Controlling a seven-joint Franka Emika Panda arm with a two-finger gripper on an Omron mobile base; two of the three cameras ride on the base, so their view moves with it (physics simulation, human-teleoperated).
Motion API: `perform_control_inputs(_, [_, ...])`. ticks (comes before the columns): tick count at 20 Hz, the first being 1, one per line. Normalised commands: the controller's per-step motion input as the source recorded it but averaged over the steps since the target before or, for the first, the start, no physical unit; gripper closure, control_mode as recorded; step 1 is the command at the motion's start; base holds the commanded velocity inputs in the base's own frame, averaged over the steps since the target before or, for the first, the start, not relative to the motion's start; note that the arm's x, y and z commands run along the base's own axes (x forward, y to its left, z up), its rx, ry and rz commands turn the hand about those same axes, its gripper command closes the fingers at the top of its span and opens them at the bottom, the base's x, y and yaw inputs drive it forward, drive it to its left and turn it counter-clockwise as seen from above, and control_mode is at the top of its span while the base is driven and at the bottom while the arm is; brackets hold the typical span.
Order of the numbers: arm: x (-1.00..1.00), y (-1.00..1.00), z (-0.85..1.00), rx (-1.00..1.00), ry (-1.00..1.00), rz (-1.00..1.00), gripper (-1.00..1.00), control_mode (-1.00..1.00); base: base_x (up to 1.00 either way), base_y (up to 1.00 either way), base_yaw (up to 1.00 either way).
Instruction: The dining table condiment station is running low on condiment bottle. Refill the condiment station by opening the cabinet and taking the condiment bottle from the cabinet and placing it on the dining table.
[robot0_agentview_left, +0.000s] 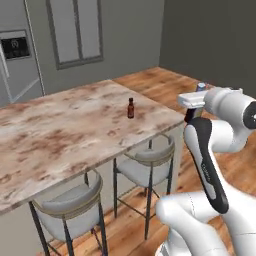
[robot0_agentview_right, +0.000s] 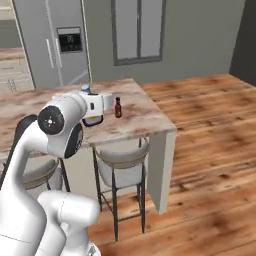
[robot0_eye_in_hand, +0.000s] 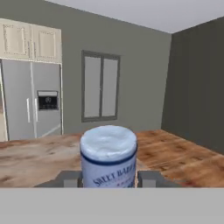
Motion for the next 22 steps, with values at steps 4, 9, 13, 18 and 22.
perform_control_inputs(4, [0.0,0.0,0.0,0.0,0.0,0.0,1.0,1.0,0.32,-0.02,0.93])
perform_control_inputs(9, [0.0,0.0,0.0,0.0,0.0,0.0,1.0,1.0,0.48,-0.16,0.74])
perform_control_inputs(13, [0.0,0.0,0.0,0.0,0.0,0.0,1.0,1.0,0.31,-0.22,0.18])
perform_control_inputs(18, [0.0,0.0,0.0,0.0,0.0,0.0,1.0,1.0,0.1,-0.74,0.04])
perform_control_inputs(22, [0.0,0.0,0.0,0.0,0.0,0.0,1.0,1.0,0.07,-0.78,0.04])
